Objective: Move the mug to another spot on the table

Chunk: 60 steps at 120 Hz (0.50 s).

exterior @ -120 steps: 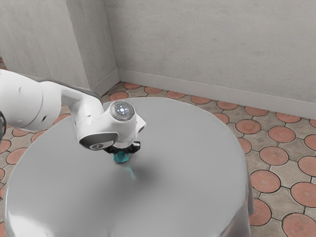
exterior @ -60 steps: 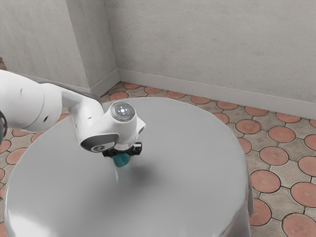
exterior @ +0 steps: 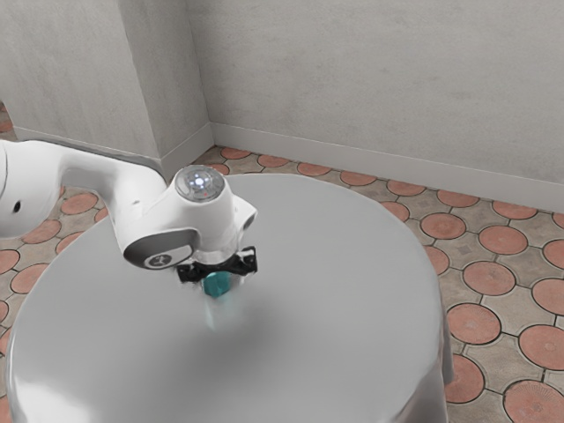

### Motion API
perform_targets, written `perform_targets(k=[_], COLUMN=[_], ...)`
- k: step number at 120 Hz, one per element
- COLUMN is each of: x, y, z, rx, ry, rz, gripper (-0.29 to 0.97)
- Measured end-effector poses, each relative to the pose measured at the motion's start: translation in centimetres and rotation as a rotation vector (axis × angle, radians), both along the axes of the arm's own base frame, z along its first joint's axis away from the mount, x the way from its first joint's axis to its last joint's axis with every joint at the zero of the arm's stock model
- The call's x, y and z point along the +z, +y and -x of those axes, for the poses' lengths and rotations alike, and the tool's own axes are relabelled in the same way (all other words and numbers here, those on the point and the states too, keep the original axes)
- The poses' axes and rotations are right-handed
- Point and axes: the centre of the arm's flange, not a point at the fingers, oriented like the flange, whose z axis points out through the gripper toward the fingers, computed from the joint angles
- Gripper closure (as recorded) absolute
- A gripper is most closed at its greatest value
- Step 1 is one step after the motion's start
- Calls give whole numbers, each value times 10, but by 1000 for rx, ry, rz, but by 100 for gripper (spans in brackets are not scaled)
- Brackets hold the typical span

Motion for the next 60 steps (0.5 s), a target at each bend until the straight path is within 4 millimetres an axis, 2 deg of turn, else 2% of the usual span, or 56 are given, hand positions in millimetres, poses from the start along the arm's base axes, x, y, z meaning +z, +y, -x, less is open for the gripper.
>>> perform_targets(k=[12,20,24,30,37,43,49,60], x=[29,53,78,132,182,214,235,255], y=[-21,-36,-45,-58,-63,-59,-46,0], z=[6,2,-8,-27,-39,-44,-48,-58], rx=[-26,-29,-26,-7,-7,-22,-39,-57], ry=[-35,-67,-97,-135,-135,-112,-74,8], rz=[29,59,78,129,165,170,166,195], gripper=[7,5,5,4,3,2,2,1])
